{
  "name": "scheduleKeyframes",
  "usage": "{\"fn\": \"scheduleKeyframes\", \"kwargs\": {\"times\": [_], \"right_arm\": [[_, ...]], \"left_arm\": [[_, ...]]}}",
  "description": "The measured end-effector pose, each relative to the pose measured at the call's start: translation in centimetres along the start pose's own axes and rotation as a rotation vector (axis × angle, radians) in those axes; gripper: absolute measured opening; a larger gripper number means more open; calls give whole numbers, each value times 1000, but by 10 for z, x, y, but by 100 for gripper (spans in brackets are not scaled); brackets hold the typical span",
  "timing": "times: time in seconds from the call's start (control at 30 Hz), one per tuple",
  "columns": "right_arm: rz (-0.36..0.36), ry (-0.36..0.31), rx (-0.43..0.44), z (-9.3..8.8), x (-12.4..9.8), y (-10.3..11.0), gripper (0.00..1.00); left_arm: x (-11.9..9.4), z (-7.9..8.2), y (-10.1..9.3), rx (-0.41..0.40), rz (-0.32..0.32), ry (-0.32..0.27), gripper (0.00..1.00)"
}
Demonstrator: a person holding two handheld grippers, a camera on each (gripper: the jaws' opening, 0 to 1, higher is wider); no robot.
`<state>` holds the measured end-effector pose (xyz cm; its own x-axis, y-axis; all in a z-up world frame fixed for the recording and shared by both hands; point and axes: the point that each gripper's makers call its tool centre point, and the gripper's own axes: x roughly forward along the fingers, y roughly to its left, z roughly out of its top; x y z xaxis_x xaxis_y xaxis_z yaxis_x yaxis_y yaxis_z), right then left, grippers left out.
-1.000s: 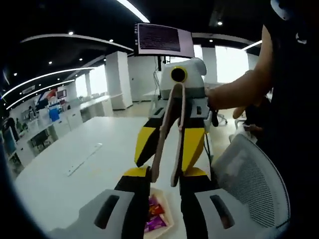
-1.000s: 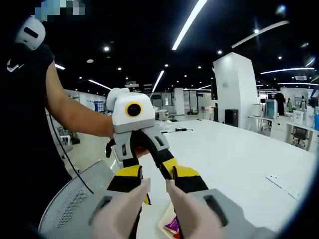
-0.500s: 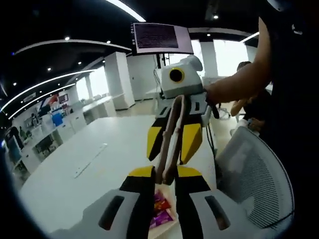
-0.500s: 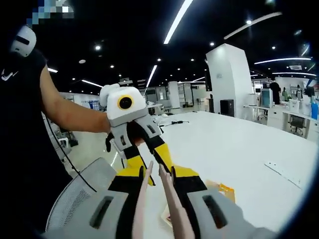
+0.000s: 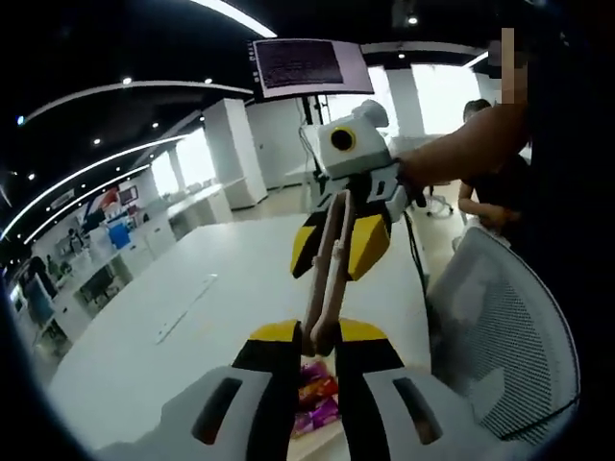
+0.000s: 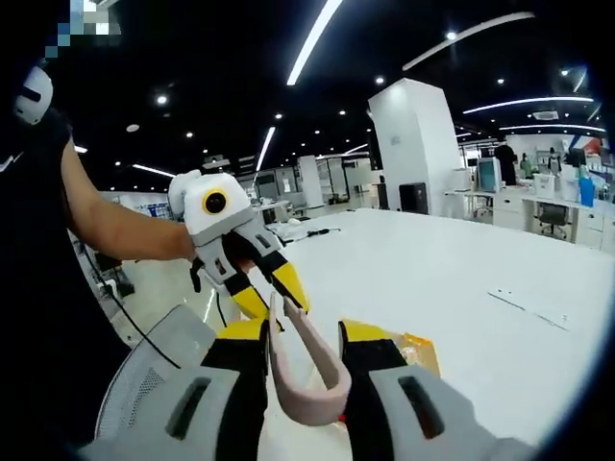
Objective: Place the target food into the container with the food tongs after gripping and lifting it, then release it inside without dropping or visibly crushing the food.
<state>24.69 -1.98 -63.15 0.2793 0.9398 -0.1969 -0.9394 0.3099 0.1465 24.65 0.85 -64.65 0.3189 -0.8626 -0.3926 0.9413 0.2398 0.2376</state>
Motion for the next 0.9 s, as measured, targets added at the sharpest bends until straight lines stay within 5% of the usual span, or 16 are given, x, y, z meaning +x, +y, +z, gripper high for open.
{"fn": "scheduleKeyframes", "kwargs": {"times": [0.23, 0.3, 0.5, 0.67, 0.9], "right_arm": [[-77, 23, -17, -15, -20, -11, 36], [-100, 34, -26, -19, -28, -15, 36], [-147, 32, -16, -29, -43, -22, 39], [-150, 43, -5, -45, -45, -18, 37], [-193, 39, 32, -51, -54, -19, 47]], "left_arm": [[7, -12, -2, 39, 25, 10, 9], [8, -19, 7, 146, 95, 46, 9], [21, -30, -3, 133, 105, 27, 9], [30, -45, -13, 136, 82, 45, 10], [40, -76, -33, 102, 35, 96, 10]]}}
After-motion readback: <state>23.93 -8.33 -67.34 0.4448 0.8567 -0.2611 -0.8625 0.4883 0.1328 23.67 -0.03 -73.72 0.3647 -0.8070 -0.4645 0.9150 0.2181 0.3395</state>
